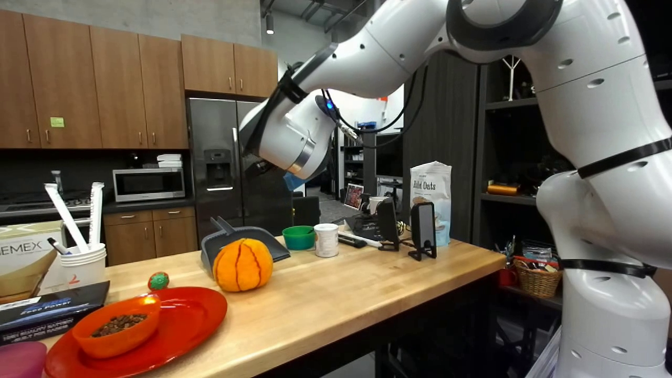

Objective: Push the pumpkin to the left and place it on the dustpan.

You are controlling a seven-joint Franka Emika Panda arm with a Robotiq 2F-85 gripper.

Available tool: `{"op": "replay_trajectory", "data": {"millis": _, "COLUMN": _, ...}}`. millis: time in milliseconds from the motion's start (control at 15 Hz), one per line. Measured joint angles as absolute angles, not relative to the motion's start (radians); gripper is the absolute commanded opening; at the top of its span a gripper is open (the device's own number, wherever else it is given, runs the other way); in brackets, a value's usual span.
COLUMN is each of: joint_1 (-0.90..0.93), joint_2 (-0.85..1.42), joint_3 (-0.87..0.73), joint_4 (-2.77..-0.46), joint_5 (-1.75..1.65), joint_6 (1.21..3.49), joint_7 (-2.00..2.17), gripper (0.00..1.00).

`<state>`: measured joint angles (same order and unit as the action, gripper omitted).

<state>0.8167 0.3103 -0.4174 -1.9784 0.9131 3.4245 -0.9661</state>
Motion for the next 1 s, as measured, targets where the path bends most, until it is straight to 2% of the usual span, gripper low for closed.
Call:
{"op": "replay_trajectory", "data": {"millis": 400, "joint_1": 0.824, "joint_2": 0.19, "joint_3": -0.416, "joint_4": -2.138, "joint_5": 0.913, "joint_6": 3.2, "joint_7": -0.975, "gripper": 1.0}}
{"op": "replay_trajectory", "data": {"millis": 533, "joint_1": 0.768, "joint_2": 0.141, "joint_3": -0.362, "joint_4": -2.192, "joint_5": 0.819, "joint_6": 3.136, "joint_7": -0.913, "gripper": 1.0}}
{"op": "replay_trajectory", "data": {"millis": 1000, "joint_1": 0.765, "joint_2": -0.034, "joint_3": -0.375, "joint_4": -2.314, "joint_5": 0.799, "joint_6": 2.892, "joint_7": -0.914, "gripper": 1.0}}
